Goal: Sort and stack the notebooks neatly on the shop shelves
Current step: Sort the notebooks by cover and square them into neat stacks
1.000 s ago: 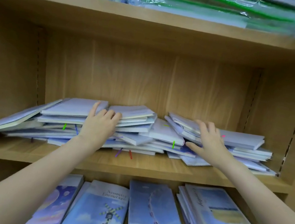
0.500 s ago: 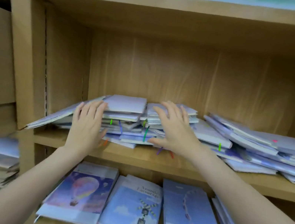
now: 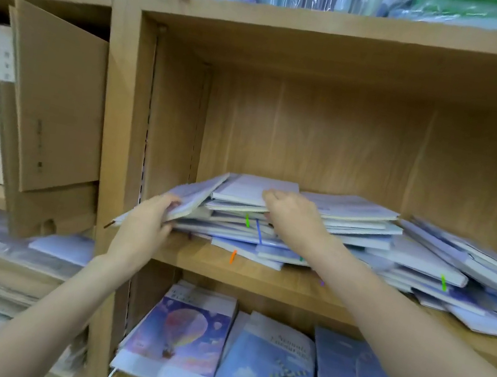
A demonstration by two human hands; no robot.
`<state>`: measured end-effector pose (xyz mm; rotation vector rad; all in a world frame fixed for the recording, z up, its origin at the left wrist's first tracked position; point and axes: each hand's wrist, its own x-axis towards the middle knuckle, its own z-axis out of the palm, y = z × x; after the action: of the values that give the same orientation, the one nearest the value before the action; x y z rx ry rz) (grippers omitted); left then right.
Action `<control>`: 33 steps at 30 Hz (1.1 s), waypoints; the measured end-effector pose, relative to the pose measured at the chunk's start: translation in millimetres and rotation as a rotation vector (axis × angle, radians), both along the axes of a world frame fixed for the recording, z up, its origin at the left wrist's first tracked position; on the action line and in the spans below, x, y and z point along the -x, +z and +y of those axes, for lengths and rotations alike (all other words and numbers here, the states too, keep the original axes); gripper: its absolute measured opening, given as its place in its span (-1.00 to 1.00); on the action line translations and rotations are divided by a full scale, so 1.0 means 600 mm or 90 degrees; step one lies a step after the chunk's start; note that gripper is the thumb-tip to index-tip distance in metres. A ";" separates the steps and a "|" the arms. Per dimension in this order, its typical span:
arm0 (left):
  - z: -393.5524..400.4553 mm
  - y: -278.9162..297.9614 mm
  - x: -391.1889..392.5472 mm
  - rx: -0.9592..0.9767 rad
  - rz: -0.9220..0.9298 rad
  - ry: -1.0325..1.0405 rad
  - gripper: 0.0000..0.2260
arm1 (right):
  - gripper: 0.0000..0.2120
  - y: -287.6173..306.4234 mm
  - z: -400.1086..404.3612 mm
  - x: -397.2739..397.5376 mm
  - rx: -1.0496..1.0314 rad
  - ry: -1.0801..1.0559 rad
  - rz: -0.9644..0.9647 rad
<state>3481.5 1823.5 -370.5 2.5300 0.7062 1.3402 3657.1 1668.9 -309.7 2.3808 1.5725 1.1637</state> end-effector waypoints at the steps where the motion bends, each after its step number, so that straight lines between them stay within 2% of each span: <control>1: 0.004 0.004 0.000 0.005 -0.006 0.010 -0.68 | -0.76 0.000 0.000 0.003 0.008 -0.004 -0.029; 3: 0.011 0.014 -0.002 0.009 -0.012 0.029 -0.74 | -0.75 0.006 0.002 0.007 0.036 -0.018 -0.057; 5: 0.012 0.026 0.002 0.008 -0.049 0.040 -0.78 | -0.80 0.020 0.006 0.009 0.065 -0.018 -0.032; 7: 0.010 0.037 0.010 0.038 -0.139 0.019 -0.82 | -0.82 0.040 0.006 0.012 0.094 -0.002 0.073; 9: 0.003 0.048 0.024 0.102 -0.234 -0.010 -0.85 | -0.68 0.052 -0.001 0.020 0.101 -0.009 0.148; 12: -0.022 0.050 0.047 0.172 -0.329 -0.060 -0.81 | -0.68 0.046 -0.009 0.035 0.048 -0.032 0.071; 15: -0.050 0.055 0.061 0.200 -0.375 -0.079 -0.80 | -0.84 0.040 -0.016 0.055 0.031 -0.025 0.012; 18: -0.061 0.071 0.062 0.178 -0.391 -0.067 -0.82 | -0.68 0.061 -0.049 0.051 0.000 -0.041 -0.013; 20: -0.059 0.079 0.057 0.167 -0.405 -0.063 -0.80 | -0.64 0.088 -0.085 0.027 -0.105 -0.031 -0.014; 22: -0.057 0.083 0.047 0.147 -0.408 -0.062 -0.77 | -0.63 0.114 -0.122 0.001 -0.258 0.003 -0.076; 24: -0.051 0.084 0.032 0.121 -0.398 -0.065 -0.75 | -0.61 0.127 -0.158 -0.026 -0.337 -0.013 -0.125; 26: -0.041 0.082 0.011 0.084 -0.364 -0.065 -0.73 | -0.65 0.118 -0.181 -0.050 -0.254 -0.116 -0.065; 29: -0.020 0.067 -0.022 0.025 -0.272 -0.061 -0.72 | -0.77 0.086 -0.206 -0.091 0.001 -0.262 0.119; 31: -0.010 0.057 -0.042 -0.015 -0.197 -0.062 -0.73 | -0.71 0.081 -0.207 -0.095 0.007 -0.227 0.208; 33: -0.005 0.053 -0.066 -0.021 -0.102 -0.111 -0.71 | -0.68 0.083 -0.190 -0.089 -0.035 -0.123 0.217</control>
<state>3521.3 1820.4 -338.7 2.4095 0.4253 1.4827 3710.6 1554.9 -259.9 2.8112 1.3583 0.8084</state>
